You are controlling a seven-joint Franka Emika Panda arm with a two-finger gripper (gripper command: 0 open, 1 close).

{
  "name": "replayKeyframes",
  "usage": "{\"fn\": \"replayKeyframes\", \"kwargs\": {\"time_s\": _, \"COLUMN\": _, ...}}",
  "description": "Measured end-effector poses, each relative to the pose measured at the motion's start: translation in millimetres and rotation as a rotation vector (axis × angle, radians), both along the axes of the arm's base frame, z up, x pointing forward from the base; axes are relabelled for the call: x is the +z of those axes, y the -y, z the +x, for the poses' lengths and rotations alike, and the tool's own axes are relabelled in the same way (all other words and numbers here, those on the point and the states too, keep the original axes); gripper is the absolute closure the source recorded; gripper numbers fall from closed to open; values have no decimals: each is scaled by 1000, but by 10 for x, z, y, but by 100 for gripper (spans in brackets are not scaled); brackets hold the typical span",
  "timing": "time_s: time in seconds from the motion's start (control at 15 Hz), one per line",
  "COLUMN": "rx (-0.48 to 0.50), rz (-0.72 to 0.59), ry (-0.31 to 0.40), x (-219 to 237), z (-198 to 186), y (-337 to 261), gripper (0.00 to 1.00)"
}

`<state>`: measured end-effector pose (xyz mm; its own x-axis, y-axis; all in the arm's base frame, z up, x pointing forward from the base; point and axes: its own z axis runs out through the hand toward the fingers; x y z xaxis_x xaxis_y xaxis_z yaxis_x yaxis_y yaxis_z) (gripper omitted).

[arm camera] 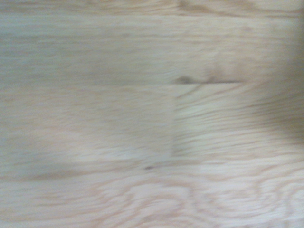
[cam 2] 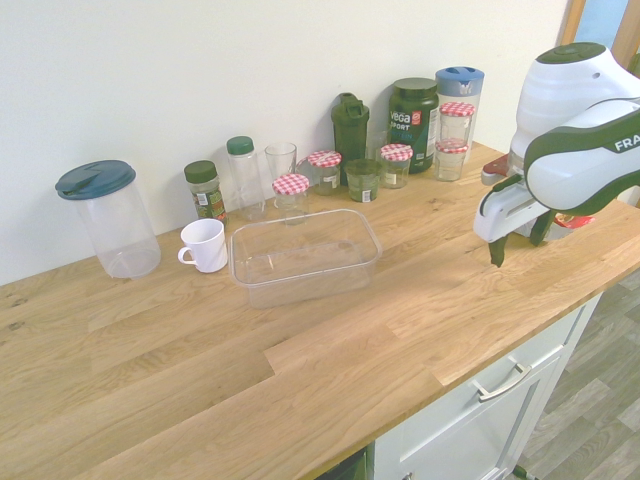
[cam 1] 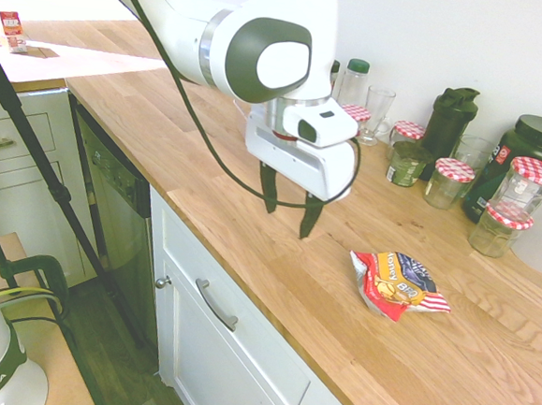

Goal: Put the chip bag into the container

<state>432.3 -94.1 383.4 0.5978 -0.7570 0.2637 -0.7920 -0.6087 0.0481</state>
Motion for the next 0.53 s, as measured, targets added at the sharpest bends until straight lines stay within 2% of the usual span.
{"fn": "replayKeyframes", "kwargs": {"time_s": 0.2, "rx": -23, "rz": -120, "ry": 63, "x": -13, "z": 133, "y": 278, "gripper": 0}}
{"fn": "replayKeyframes", "kwargs": {"time_s": 0.53, "rx": -52, "rz": -228, "ry": 94, "x": -56, "z": 466, "y": 532, "gripper": 0}}
